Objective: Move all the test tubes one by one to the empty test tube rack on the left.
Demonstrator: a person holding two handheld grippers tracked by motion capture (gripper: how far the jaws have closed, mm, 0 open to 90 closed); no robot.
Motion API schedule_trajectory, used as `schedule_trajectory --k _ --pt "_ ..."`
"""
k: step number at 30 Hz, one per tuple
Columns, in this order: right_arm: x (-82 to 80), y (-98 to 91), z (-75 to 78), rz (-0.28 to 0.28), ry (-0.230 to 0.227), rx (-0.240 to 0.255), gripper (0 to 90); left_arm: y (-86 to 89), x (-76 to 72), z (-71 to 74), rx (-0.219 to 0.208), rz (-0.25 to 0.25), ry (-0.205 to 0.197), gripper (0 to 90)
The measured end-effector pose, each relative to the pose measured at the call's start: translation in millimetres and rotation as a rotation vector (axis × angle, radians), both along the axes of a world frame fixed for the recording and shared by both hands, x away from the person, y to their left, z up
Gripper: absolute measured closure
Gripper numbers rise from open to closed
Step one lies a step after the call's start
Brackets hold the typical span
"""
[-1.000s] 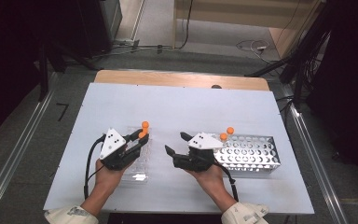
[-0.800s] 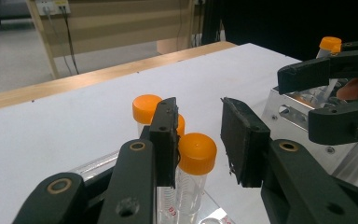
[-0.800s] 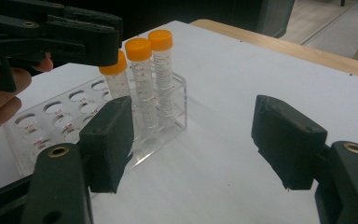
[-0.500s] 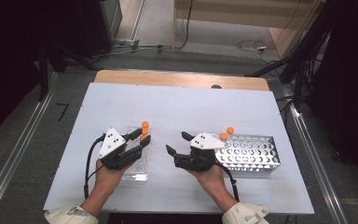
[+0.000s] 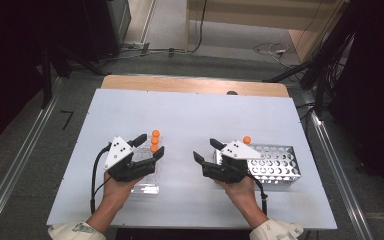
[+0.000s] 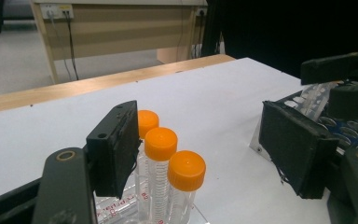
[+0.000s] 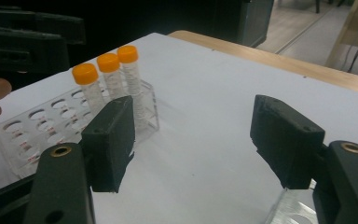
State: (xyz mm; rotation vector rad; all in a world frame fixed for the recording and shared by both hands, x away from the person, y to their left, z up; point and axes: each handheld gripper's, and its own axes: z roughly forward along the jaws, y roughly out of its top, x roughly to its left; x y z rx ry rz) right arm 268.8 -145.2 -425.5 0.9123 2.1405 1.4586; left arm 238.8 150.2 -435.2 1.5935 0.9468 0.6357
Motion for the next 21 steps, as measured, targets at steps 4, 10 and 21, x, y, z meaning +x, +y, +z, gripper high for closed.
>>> schedule_trajectory --k 4,10,21 --pt "-1.3 -12.8 4.1 -0.02 -0.01 0.004 29.8 -0.6 -0.2 0.1 0.005 0.005 0.001 27.3" --pt "-6.3 -28.0 7.0 -0.039 -0.018 0.006 30.2 0.1 -0.2 0.3 0.006 0.009 -0.003 27.3" --pt "-13.6 -55.1 8.4 -0.085 -0.029 0.0 30.7 1.8 -0.3 1.0 -0.001 0.016 -0.009 26.3"
